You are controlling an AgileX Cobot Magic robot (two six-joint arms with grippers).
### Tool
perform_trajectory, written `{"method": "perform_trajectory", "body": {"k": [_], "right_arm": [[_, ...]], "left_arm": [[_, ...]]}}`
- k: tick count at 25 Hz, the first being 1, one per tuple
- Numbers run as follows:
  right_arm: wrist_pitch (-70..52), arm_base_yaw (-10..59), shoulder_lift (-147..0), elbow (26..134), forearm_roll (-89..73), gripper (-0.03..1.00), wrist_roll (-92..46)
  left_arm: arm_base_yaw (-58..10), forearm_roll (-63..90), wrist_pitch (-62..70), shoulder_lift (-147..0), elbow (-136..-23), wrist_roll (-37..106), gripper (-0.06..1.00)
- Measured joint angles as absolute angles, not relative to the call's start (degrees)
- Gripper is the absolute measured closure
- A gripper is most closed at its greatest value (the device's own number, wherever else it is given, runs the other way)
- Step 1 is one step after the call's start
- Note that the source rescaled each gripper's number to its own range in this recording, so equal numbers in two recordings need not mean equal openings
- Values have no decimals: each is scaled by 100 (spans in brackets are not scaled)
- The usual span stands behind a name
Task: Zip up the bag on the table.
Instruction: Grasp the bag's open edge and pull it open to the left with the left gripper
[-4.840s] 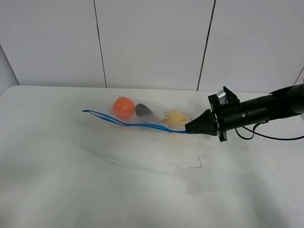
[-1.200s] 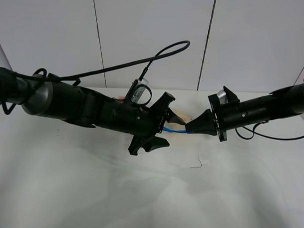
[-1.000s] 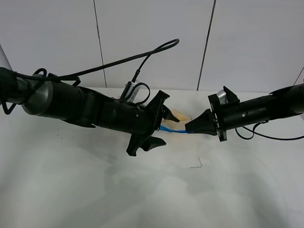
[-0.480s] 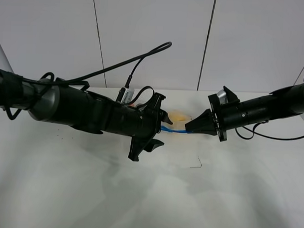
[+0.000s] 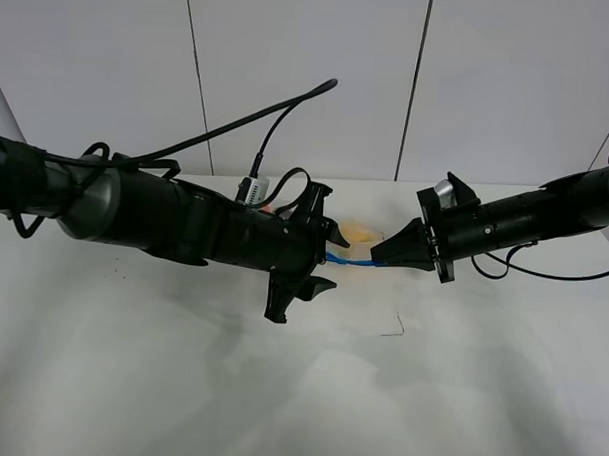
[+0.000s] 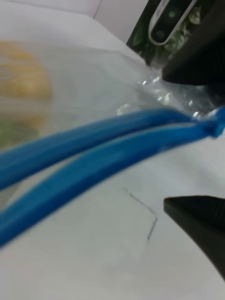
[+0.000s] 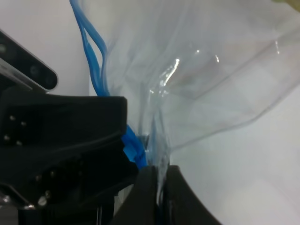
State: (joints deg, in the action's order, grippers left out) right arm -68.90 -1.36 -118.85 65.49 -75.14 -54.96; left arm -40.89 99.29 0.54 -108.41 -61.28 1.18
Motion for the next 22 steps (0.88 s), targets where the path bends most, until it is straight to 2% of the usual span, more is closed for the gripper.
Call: {"method": "perform_trajectory", "body": {"k": [2, 9, 15, 22], "right_arm": [[-6890, -136, -11885, 6549, -7514, 97, -5496], [-6890, -136, -11885, 6549, -7528, 97, -5496], [-6890, -136, -11885, 6549, -7550, 97, -5496], [-6871, -147, -11885, 6544, -7447, 97, -5496]], "left_arm": [[-4107, 9929, 0, -10841, -6231, 118, 16], [-4145, 9929, -173, -10841, -6305, 306, 28], [-4145, 9929, -184, -10910, -6305, 390, 29], [-4145, 9957, 432, -11204, -6305, 326, 30]]}}
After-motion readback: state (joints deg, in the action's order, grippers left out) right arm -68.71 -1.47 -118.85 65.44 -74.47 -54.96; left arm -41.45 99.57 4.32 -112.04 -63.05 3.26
